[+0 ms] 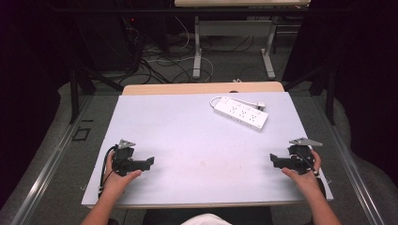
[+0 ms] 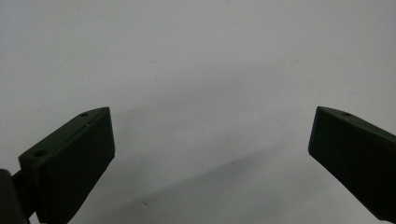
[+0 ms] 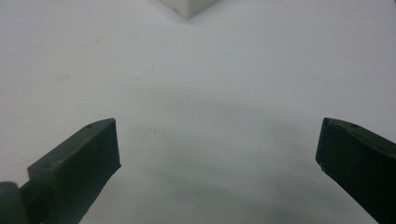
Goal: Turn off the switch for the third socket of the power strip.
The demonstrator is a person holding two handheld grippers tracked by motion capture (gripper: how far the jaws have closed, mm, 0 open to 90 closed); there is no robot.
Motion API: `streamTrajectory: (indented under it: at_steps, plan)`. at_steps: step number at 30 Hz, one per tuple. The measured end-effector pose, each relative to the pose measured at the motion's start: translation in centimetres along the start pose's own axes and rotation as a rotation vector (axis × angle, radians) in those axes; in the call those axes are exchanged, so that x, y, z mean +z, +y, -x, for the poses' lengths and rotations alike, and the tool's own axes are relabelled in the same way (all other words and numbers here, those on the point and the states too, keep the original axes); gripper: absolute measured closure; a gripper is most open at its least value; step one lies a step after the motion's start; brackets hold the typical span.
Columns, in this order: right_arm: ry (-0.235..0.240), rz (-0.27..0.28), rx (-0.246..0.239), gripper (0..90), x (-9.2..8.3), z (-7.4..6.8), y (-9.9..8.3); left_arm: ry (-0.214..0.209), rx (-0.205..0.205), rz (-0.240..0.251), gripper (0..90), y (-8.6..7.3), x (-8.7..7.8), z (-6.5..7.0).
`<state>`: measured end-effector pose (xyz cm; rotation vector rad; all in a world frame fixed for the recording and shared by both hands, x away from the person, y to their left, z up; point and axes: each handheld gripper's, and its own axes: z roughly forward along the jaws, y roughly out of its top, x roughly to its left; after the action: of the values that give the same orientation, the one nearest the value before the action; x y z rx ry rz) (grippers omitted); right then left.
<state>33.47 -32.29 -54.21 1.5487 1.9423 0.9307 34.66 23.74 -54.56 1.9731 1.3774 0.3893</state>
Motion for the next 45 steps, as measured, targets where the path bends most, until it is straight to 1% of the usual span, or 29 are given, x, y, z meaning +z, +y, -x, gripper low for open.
streamTrajectory:
  at_steps: [1,2,3,4,5,6,7,9,10,11,12,14,15,16,17,18,21,22,23,27,33,34,36,39,43,45]
  plan:
    - [0.000,0.000,0.000,0.0,0.0,0.0,0.0,-0.004,-0.006,0.010,0.2,0.0,-0.3,0.1]
    - [0.006,0.018,0.010,0.0,-0.5,-0.6,0.1,-0.013,-0.014,0.017,0.2,-0.1,-0.5,0.2]
    - [0.006,0.018,0.010,0.0,-0.5,-0.6,0.1,-0.012,-0.013,0.022,0.2,-0.1,-0.7,0.3]
    - [0.007,0.029,0.007,0.0,-0.7,-0.8,0.1,-0.012,-0.010,0.035,0.2,-0.1,-0.8,0.4]
    - [0.009,0.041,0.011,0.0,-0.9,-1.0,0.2,-0.007,-0.006,0.034,0.2,0.0,-1.0,0.5]
    - [0.009,0.054,0.019,0.0,-0.9,-1.3,0.2,-0.007,0.003,0.045,0.2,0.0,-1.1,0.5]
    - [0.013,0.060,0.014,0.0,-1.0,-1.4,0.3,-0.005,0.011,0.051,0.2,0.0,-1.2,0.6]
    - [0.007,0.083,0.011,0.0,-1.2,-1.8,0.4,-0.012,0.005,0.063,0.2,0.1,-1.4,0.8]
    - [0.005,0.080,0.018,0.0,-1.2,-1.9,0.5,-0.015,0.011,0.062,0.2,0.1,-1.5,0.8]
    - [0.005,0.067,0.032,0.0,-1.2,-1.9,0.5,-0.017,0.007,0.067,0.2,0.1,-1.5,0.9]
    - [0.012,0.056,0.041,0.0,-1.2,-1.9,0.6,-0.020,0.013,0.058,0.2,0.2,-1.6,0.9]
    - [0.027,0.045,0.041,0.0,-1.0,-2.0,0.6,-0.015,0.019,0.066,0.2,0.2,-1.6,1.1]
    - [0.029,0.028,0.046,0.0,-1.0,-2.1,0.6,-0.017,0.025,0.052,0.2,0.2,-1.7,1.1]
    - [0.022,0.022,0.042,0.0,-1.0,-2.2,0.7,-0.020,0.038,0.043,0.2,0.2,-1.8,1.1]
    - [0.029,0.018,0.040,0.0,-1.0,-2.3,0.7,-0.008,0.019,0.070,0.2,0.2,-1.6,1.3]
    - [0.024,0.018,0.039,0.0,-1.1,-2.3,0.8,-0.010,0.024,0.058,0.2,0.2,-1.7,1.3]
    - [0.038,0.000,0.054,0.0,-1.4,-2.6,1.2,-0.006,0.024,0.064,0.2,0.2,-1.7,1.4]
    - [0.034,0.004,0.047,0.0,-1.4,-2.6,1.3,-0.002,0.024,0.066,0.2,0.2,-1.6,1.5]
    - [0.041,-0.001,0.041,0.1,-1.5,-2.7,1.4,-0.002,0.018,0.066,0.2,0.2,-1.6,1.5]
    - [0.029,-0.015,0.016,1.9,-1.7,-3.1,2.1,0.000,0.019,0.065,0.2,0.2,-1.6,1.6]
    - [0.038,-0.048,0.009,4.3,-1.5,-3.6,3.3,0.002,0.014,0.067,0.2,0.2,-1.6,1.6]
    - [0.040,-0.049,-0.001,4.6,-1.5,-3.6,3.5,0.004,0.013,0.066,0.2,0.2,-1.7,1.5]
    - [0.041,-0.059,0.001,5.3,-1.4,-3.8,4.0,0.007,0.011,0.066,0.2,0.2,-1.7,1.5]
    - [0.038,-0.059,-0.024,5.9,-1.4,-3.9,4.7,0.008,0.009,0.068,0.2,0.2,-1.8,1.5]
    - [0.043,-0.066,-0.028,6.7,-1.4,-4.1,5.7,0.012,0.004,0.072,0.3,0.1,-1.8,1.5]
    - [0.039,-0.071,-0.033,7.5,-1.4,-4.1,6.2,0.013,0.001,0.074,0.2,0.1,-1.8,1.5]
